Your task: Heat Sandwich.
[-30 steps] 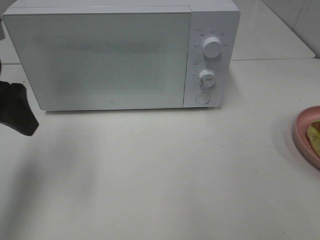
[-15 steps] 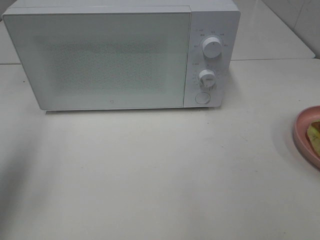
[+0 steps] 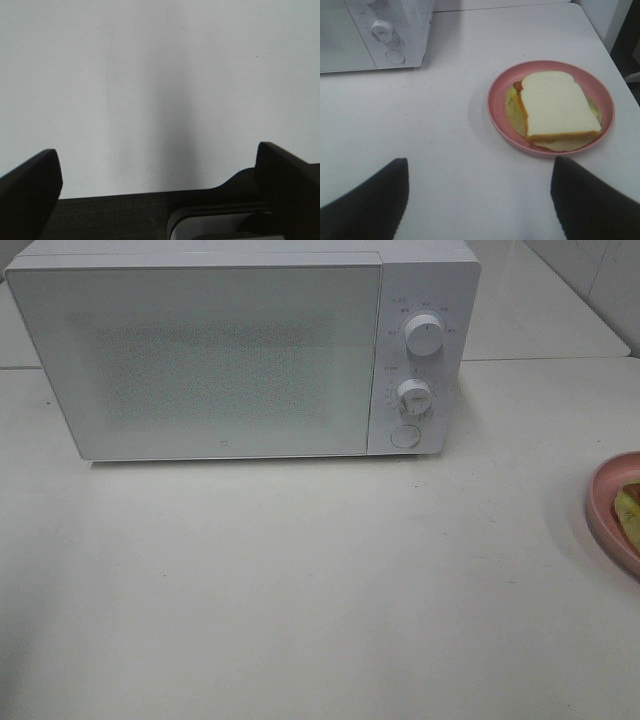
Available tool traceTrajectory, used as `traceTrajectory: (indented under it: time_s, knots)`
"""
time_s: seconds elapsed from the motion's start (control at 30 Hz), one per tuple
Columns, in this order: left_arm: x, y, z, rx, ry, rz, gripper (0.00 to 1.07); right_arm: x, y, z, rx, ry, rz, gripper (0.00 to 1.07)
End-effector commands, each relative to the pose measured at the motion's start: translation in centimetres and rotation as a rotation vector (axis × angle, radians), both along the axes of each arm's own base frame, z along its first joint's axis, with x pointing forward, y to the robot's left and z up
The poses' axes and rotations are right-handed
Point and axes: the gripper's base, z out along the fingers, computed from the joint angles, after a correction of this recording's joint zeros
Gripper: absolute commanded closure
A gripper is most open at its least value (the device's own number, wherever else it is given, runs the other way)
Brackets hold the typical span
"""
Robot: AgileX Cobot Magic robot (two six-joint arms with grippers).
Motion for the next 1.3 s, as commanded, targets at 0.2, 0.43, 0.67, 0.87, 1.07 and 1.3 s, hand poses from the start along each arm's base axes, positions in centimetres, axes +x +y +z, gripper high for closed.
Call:
traceTrajectory:
  time_s: [0.2,0.43,0.67,0.87,1.07,1.3]
  knots:
    - [-3.3,-0.3,-1.4,-0.002,-0.106,0.01,0.07,-0.3,0.0,0.0,-0.004,-0.032,-0.004,0.32]
    - [-4.9,-0.5,-2.7,-0.005,-0.215,0.016,0.07,-0.3,0.0,0.0,-0.004,-0.032,-0.004,0.32]
    - [-6.3,-0.7,-2.5,0.002,-0.301,0.004,0.07,-0.3,0.0,0.0,-0.004,-0.032,-0.004,0.32]
    - [-7.9,-0.9,-2.2,0.003,-0.404,-0.051,0.07,-0.3,0.0,0.0,-0.004,-0.032,-0.004,0.32]
    - [-9.8,-0.9,-2.1,0.008,-0.523,-0.056,0.07,-0.3,0.0,0.0,-0.004,-0.032,-0.004,0.32]
    - [-10.5,-0.9,-2.2,0.008,-0.574,-0.057,0.07,-0.3,0.0,0.0,-0.004,-0.032,-0.004,0.32]
